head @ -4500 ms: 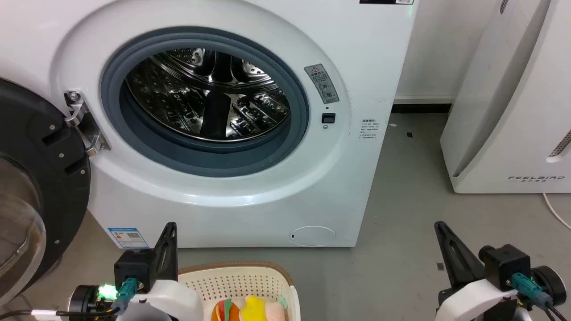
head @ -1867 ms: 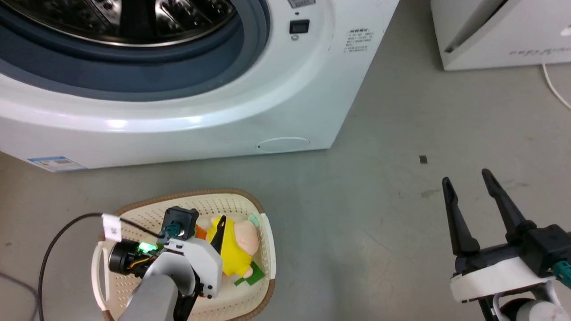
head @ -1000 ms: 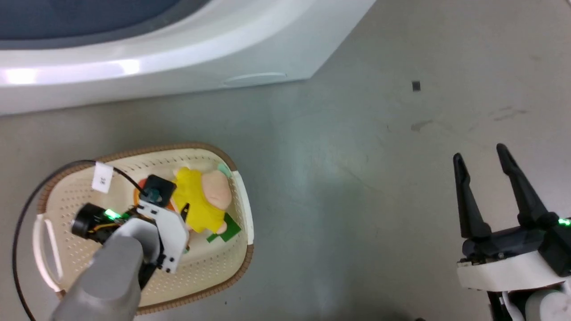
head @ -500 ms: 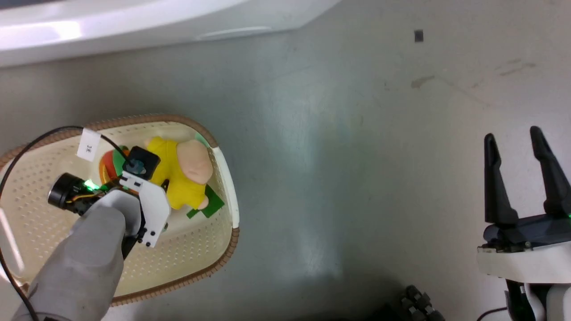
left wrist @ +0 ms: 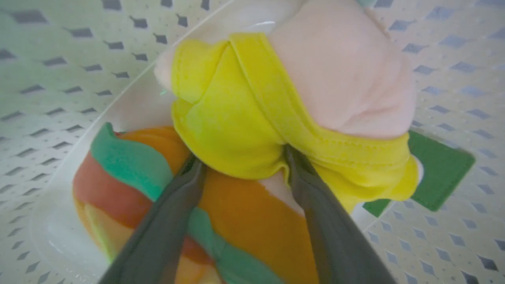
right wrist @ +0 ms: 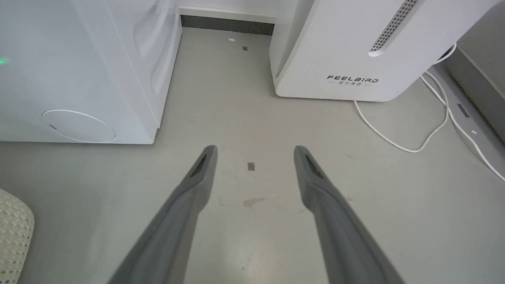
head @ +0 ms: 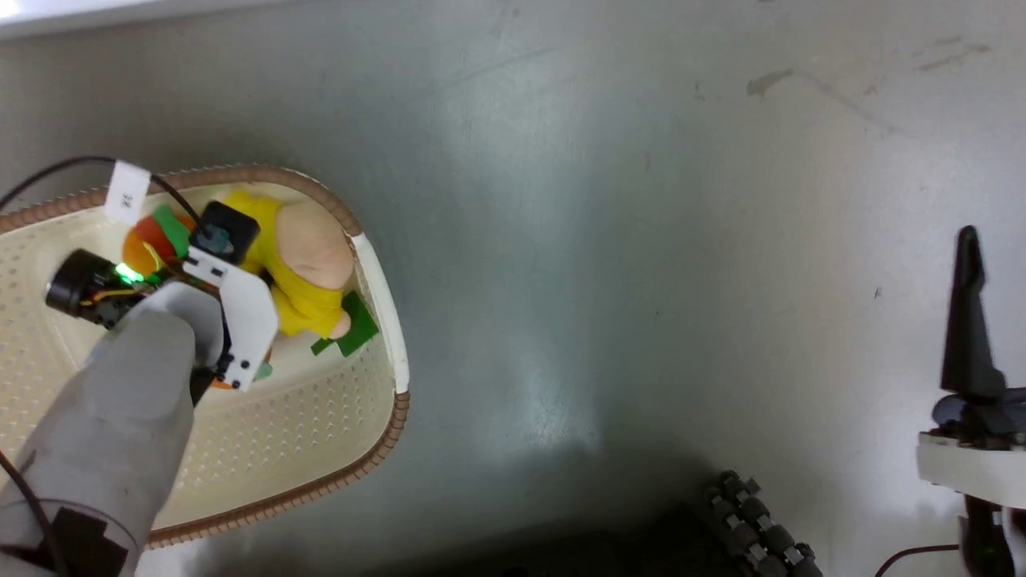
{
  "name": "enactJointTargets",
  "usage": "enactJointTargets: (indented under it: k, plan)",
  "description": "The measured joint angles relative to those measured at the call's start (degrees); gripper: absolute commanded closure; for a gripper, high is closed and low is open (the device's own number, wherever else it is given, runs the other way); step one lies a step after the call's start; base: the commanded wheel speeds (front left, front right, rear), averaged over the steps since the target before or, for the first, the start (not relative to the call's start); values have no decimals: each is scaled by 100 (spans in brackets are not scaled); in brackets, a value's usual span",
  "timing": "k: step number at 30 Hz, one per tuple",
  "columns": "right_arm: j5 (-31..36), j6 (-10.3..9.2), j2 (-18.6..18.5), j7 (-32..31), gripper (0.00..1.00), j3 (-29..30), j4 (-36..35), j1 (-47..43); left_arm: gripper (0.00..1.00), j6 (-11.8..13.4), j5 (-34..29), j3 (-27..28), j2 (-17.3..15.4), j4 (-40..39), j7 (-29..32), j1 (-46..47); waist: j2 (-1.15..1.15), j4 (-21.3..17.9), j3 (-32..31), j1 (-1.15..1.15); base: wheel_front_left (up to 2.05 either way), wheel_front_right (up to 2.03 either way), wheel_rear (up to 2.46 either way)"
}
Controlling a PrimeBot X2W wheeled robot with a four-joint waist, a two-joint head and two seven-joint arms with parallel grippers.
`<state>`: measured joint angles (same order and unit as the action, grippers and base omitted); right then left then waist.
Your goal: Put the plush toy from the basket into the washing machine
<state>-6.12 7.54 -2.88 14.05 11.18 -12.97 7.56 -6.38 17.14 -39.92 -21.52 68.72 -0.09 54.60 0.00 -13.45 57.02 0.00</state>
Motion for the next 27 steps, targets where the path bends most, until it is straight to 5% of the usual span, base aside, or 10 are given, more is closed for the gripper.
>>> enactJointTargets:
  k: [1, 2, 13, 27]
  plan:
    - [-33, 0, 0, 4, 0, 46, -2, 1, 89, -21, 24, -38, -5, 45, 0, 57, 0, -12, 49, 0, 0, 0, 0]
    - [-85, 0, 0, 19, 0, 89, -2, 1, 100, -34, 34, -77, -13, 92, -5, 111, 0, -24, 99, 0, 0, 0, 0]
    - [-145, 0, 0, 68, 0, 136, -5, 213, 100, -87, 298, -212, -24, 365, -111, 266, 0, -75, 123, 0, 0, 0, 0]
    - [15, 0, 0, 68, 0, 287, 164, 261, 100, -11, 725, -32, 241, 511, -735, -604, 0, -17, -1000, 0, 0, 0, 0]
